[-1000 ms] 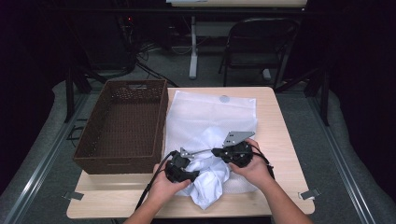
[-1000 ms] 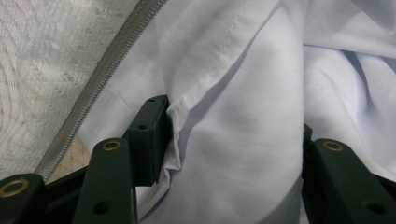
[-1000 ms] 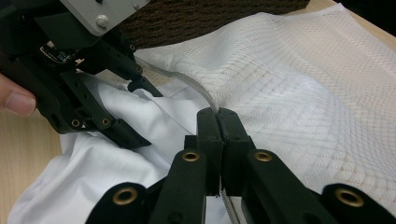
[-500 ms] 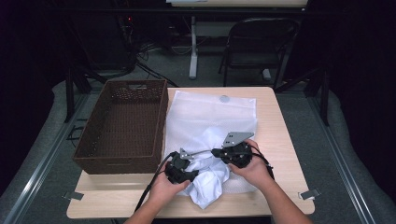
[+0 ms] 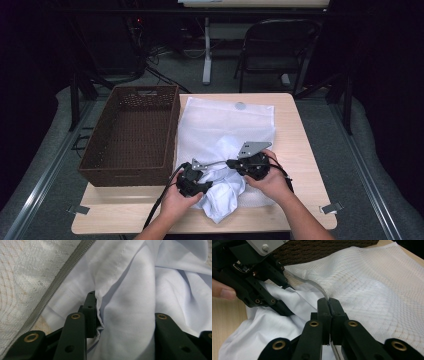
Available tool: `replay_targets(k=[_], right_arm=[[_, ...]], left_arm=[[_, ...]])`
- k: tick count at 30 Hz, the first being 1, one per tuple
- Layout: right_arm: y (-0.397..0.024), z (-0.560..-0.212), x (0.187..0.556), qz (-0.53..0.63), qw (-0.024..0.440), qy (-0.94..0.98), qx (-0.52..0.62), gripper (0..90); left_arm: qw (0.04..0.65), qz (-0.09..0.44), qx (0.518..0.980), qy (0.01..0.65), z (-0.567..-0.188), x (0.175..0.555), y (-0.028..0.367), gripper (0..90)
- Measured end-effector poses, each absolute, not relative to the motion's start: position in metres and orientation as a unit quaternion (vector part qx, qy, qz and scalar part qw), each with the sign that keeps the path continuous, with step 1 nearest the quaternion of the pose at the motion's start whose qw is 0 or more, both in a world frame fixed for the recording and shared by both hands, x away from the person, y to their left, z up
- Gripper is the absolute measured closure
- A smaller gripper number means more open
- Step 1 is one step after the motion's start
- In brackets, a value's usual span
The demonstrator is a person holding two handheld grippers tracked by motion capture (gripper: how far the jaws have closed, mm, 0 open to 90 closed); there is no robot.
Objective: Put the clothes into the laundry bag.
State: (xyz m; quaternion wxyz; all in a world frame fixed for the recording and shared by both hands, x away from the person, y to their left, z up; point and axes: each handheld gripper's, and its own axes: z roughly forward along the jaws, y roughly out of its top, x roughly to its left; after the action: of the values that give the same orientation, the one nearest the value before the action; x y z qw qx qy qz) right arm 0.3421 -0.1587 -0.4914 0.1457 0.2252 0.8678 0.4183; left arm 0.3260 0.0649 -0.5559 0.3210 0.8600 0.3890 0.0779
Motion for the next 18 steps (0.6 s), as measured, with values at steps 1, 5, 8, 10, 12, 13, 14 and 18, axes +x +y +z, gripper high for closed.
replay_targets(k=[1, 5, 8, 10, 12, 13, 14, 18], right_arm=[[-0.1587, -0.4914, 0.3421, 0.418, 0.146, 0.868, 0.225, 88.7], [-0.1586, -0.4911, 0.3417, 0.419, 0.146, 0.868, 0.225, 88.7], [-0.1585, -0.4909, 0.3417, 0.419, 0.147, 0.868, 0.223, 88.7], [-0.1586, -0.4908, 0.3418, 0.42, 0.147, 0.868, 0.221, 88.7], [-0.1584, -0.4906, 0.3415, 0.42, 0.148, 0.868, 0.221, 88.6], [-0.1584, -0.4904, 0.3414, 0.42, 0.148, 0.867, 0.221, 88.6], [-0.1582, -0.4902, 0.341, 0.421, 0.148, 0.867, 0.222, 88.7], [-0.1577, -0.4889, 0.3401, 0.423, 0.146, 0.866, 0.222, 88.6]], left_arm=[[0.321, 0.078, 0.86, 0.389, -0.5558, 0.3259, 0.0649, 63.6], [0.326, 0.08, 0.857, 0.391, -0.5554, 0.3251, 0.0648, 65.6], [0.33, 0.082, 0.855, 0.392, -0.5546, 0.3246, 0.0646, 67.3], [0.333, 0.082, 0.853, 0.394, -0.5542, 0.3242, 0.0645, 68.3], [0.335, 0.082, 0.851, 0.396, -0.5535, 0.3241, 0.0645, 69.2], [0.337, 0.08, 0.85, 0.397, -0.5531, 0.324, 0.0645, 69.6], [0.338, 0.079, 0.85, 0.397, -0.5525, 0.3241, 0.0646, 69.9], [0.342, 0.079, 0.847, 0.398, -0.5503, 0.3236, 0.0635, 71.0]])
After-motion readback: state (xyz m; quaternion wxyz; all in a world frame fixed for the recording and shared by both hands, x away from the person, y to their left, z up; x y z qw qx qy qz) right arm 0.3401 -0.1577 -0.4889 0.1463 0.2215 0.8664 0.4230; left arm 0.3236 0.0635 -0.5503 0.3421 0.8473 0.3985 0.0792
